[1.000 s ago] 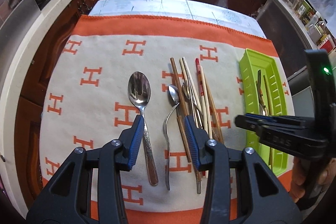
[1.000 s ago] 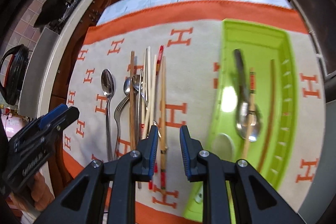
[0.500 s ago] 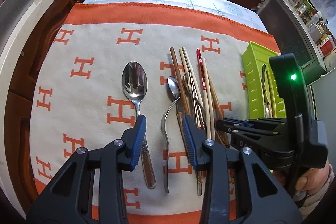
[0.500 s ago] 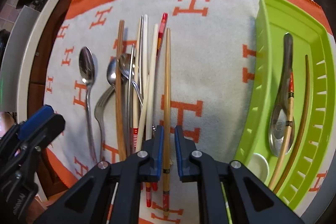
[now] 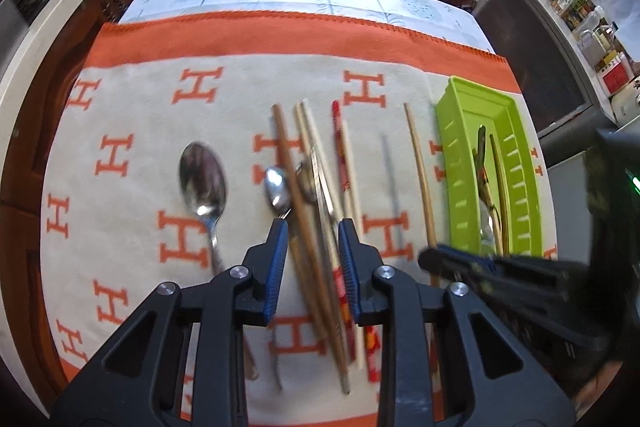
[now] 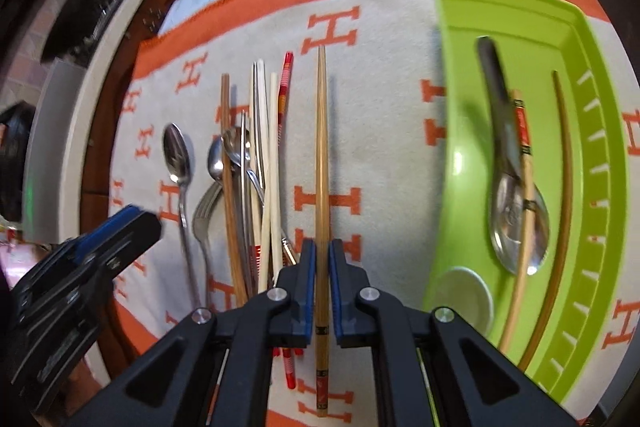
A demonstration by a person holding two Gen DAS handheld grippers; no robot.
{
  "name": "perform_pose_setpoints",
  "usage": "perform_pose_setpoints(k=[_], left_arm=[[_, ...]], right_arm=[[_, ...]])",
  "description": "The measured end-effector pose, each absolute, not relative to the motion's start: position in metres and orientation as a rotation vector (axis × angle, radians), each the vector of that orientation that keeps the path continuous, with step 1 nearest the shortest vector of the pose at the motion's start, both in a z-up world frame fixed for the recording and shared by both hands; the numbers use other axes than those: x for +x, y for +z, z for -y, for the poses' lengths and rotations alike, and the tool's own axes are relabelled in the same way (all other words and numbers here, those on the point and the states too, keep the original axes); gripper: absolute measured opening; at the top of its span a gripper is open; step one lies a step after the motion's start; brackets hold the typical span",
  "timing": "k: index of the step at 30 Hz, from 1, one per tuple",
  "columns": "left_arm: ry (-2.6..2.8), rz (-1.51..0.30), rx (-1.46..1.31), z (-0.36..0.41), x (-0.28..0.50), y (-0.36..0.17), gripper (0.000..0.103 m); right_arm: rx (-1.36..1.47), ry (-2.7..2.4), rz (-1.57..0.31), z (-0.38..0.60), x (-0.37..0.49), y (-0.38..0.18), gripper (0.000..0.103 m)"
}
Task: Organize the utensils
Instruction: 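Close the left gripper on a red-striped chopstick while the right holds its chopstick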
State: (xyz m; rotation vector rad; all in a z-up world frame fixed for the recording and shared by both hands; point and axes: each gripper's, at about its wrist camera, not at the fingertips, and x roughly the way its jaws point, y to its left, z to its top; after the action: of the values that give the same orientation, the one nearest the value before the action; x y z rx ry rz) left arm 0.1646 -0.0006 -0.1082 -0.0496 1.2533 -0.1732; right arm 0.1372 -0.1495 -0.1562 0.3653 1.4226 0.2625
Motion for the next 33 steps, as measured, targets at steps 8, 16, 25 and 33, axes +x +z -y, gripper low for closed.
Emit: perform_pose_setpoints(k=[8, 16, 25, 33], left_arm=[[-0.140, -1.314, 0.058, 0.042, 0.202, -0.138, 0.023], [-0.100, -1.364, 0.098, 0.055, 0.216, -0.163, 0.017], [-0.077, -1.363, 0.153, 0.062, 0.215, -0.165, 0.017], [-0.074, -1.395, 0.137, 0.063, 0.219, -0.172, 0.017]], right_arm=[[0.451, 0.305, -1.344, 0.175, 0.120, -0.134, 0.006], [0.503, 0.329, -1.303, 0.194, 0.111, -0.125, 0.006], [0.537, 0.349, -1.292, 0.200, 0.106, -0.126, 0.006], [0.555, 0.360, -1.288, 0.202, 0.107, -0.128, 0.006]])
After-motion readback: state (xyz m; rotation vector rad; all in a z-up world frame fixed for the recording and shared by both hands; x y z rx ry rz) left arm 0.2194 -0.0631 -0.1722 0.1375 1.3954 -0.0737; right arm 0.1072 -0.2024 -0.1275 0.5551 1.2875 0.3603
